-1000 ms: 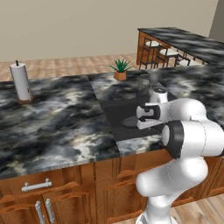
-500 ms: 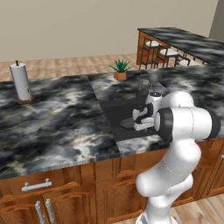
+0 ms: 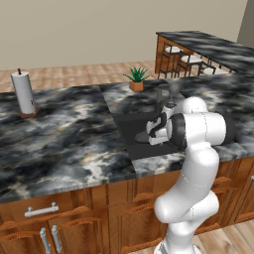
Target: Move the pot and pan from the stove into the sink.
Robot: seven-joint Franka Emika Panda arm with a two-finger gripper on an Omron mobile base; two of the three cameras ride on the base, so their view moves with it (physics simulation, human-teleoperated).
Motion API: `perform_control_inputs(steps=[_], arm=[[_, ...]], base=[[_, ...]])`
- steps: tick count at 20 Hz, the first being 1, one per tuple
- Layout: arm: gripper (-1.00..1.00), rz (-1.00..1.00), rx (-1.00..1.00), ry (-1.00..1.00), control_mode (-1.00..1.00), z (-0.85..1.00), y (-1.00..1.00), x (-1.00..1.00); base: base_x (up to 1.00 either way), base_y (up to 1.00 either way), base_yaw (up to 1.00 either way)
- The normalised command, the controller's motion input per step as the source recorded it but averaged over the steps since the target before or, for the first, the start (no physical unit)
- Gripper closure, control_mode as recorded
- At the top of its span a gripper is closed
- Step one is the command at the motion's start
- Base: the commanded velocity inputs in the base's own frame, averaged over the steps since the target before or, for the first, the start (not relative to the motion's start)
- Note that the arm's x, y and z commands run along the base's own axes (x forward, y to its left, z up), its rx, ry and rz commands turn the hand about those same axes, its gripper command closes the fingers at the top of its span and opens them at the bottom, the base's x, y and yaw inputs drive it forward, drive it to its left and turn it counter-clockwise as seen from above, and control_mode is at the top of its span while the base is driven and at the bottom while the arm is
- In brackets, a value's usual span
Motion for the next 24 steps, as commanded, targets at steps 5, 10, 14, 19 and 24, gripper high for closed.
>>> perform_control_inputs(steps=[5, 10, 14, 19, 24], arm=[[-1.0, 0.0, 0.01, 0.02, -1.0, 0.18, 0.0, 0.09], [-1.0, 0.0, 0.0, 0.03, -1.0, 0.51, 0.0, -0.35], [-1.0, 0.03, 0.0, 0.0, -1.0, 0.58, 0.0, -0.82], [-1.0, 0.04, 0.0, 0.0, -1.0, 0.51, 0.0, -1.0], [-1.0, 0.02, 0.0, -0.01, -1.0, 0.55, 0.02, -1.0]], base=[[0.0, 0.0, 0.0], [0.0, 0.0, 0.0], [0.0, 0.0, 0.0], [0.0, 0.0, 0.0], [0.0, 0.0, 0.0]])
